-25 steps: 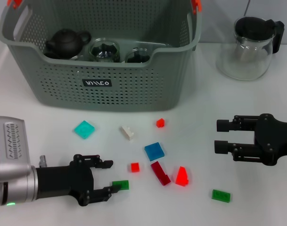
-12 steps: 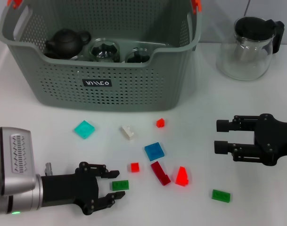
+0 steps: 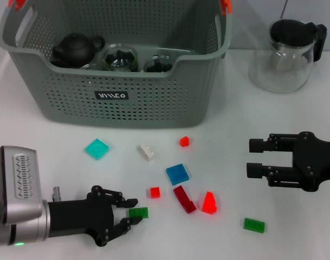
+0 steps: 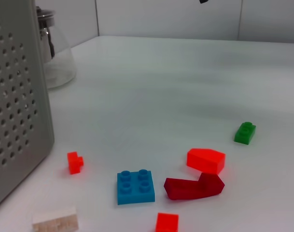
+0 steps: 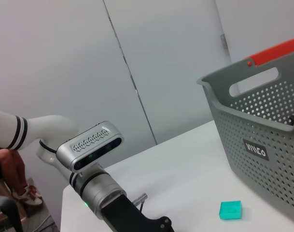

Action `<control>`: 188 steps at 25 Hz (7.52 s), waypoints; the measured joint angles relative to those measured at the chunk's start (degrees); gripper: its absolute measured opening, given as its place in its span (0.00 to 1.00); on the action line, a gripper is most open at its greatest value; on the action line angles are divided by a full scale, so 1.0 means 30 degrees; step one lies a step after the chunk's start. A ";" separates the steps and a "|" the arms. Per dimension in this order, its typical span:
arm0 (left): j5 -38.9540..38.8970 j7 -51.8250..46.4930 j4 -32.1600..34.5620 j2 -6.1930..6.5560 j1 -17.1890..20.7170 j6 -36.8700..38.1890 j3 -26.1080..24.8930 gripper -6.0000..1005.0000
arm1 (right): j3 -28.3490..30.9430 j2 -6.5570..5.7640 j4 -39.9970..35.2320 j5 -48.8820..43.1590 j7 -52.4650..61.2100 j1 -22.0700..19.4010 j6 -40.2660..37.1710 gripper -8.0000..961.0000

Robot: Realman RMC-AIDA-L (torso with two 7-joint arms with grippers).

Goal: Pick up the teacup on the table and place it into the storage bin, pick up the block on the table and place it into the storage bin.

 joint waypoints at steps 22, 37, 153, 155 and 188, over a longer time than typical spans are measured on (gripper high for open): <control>-0.1121 -0.7243 0.3943 0.1365 -0.0845 0.8312 -0.3194 0.17 | 0.0001 -0.0001 0.0030 0.0091 0.0000 0.0147 -0.0033 0.68; -0.6815 -1.8479 0.4191 0.3988 -0.6572 0.3625 -0.5066 0.17 | 0.0000 0.0003 0.0031 0.0093 0.0000 0.0332 0.0018 0.68; -0.5141 -2.2139 0.8131 0.3333 -0.4823 0.0183 0.0333 0.41 | 0.0469 0.0211 0.0296 0.0108 0.0074 0.0585 0.0048 0.68; -0.3310 -2.3718 0.8700 0.3187 -0.5067 -0.2000 0.2610 0.41 | 0.0470 0.0210 0.0296 0.0110 0.0082 0.0623 0.0077 0.68; -0.8857 -1.6205 0.8526 0.2587 -0.1538 0.7795 -0.1290 0.78 | 0.0532 0.0176 0.0293 0.0118 0.0055 0.0600 0.0021 0.68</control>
